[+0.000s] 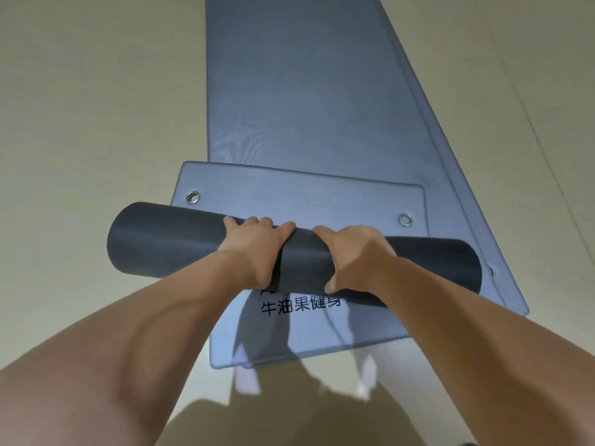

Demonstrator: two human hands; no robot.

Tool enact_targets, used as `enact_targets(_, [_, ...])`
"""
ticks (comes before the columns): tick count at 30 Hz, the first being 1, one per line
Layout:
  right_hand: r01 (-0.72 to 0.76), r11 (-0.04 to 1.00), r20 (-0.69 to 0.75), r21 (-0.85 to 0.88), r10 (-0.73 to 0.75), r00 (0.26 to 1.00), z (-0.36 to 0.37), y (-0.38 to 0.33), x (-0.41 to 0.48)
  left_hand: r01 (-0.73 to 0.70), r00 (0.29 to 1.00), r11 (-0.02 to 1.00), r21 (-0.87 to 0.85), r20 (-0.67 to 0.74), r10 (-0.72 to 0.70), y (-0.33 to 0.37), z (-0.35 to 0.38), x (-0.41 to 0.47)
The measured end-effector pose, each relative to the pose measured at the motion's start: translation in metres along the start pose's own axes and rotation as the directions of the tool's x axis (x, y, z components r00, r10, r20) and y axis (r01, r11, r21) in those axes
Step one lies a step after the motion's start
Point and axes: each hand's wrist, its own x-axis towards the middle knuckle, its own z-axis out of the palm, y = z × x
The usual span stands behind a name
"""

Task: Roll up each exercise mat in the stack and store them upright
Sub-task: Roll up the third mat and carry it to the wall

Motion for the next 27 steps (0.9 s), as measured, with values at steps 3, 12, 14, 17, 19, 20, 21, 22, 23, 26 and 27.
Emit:
enact_targets(3, [0.030, 0.999, 0.111, 0.023, -0.033, 0.993, 0.014, -0.008, -0.025, -0.020, 0.991, 1.000, -0.024, 0.129, 0.022, 0.014, 0.009, -0.033])
enact_targets(12, [0.016, 0.994, 0.095, 0.104, -0.026, 0.995, 0.029, -0.005, -0.042, 0.087, 0.954, 0.963, -0.255, 0.299, -0.007, 0.014, -0.005, -0.034])
enact_targets(14, [-0.011, 0.996, 0.123, 0.089, 0.000, 0.992, 0.029, -0.012, -0.043, 0.104, 0.950, 0.950, -0.295, 0.312, -0.008, 0.009, -0.006, -0.031])
enact_targets(17, [-0.079, 0.990, 0.096, 0.114, 0.068, 0.993, 0.030, -0.030, -0.050, 0.131, 0.950, 0.942, -0.310, 0.312, -0.030, 0.004, -0.007, -0.026])
enact_targets(19, [-0.162, 0.976, -0.035, 0.146, 0.169, 0.985, 0.045, -0.043, -0.052, 0.162, 0.958, 0.930, -0.330, 0.278, -0.069, -0.002, -0.008, -0.022])
enact_targets(20, [-0.188, 0.972, -0.141, 0.144, 0.208, 0.968, 0.057, -0.049, -0.054, 0.186, 0.965, 0.919, -0.348, 0.241, -0.104, -0.008, -0.010, -0.020])
enact_targets(21, [-0.188, 0.974, -0.248, 0.124, 0.214, 0.945, 0.069, -0.054, -0.056, 0.217, 0.969, 0.902, -0.373, 0.192, -0.154, -0.016, -0.013, -0.018])
enact_targets(22, [-0.163, 0.982, -0.322, 0.091, 0.184, 0.929, 0.083, -0.057, -0.059, 0.246, 0.969, 0.882, -0.401, 0.131, -0.211, -0.024, -0.016, -0.016])
enact_targets(23, [-0.126, 0.991, -0.354, 0.050, 0.135, 0.925, 0.097, -0.057, -0.061, 0.270, 0.961, 0.864, -0.425, 0.064, -0.269, -0.030, -0.020, -0.013])
enact_targets(26, [-0.084, 0.995, -0.330, -0.055, 0.061, 0.942, 0.118, -0.050, -0.055, 0.303, 0.923, 0.880, -0.365, -0.118, -0.366, -0.038, -0.028, -0.004])
enact_targets(27, [-0.097, 0.993, -0.320, -0.072, 0.069, 0.945, 0.116, -0.047, -0.049, 0.311, 0.911, 0.893, -0.326, -0.166, -0.378, -0.036, -0.028, -0.001])
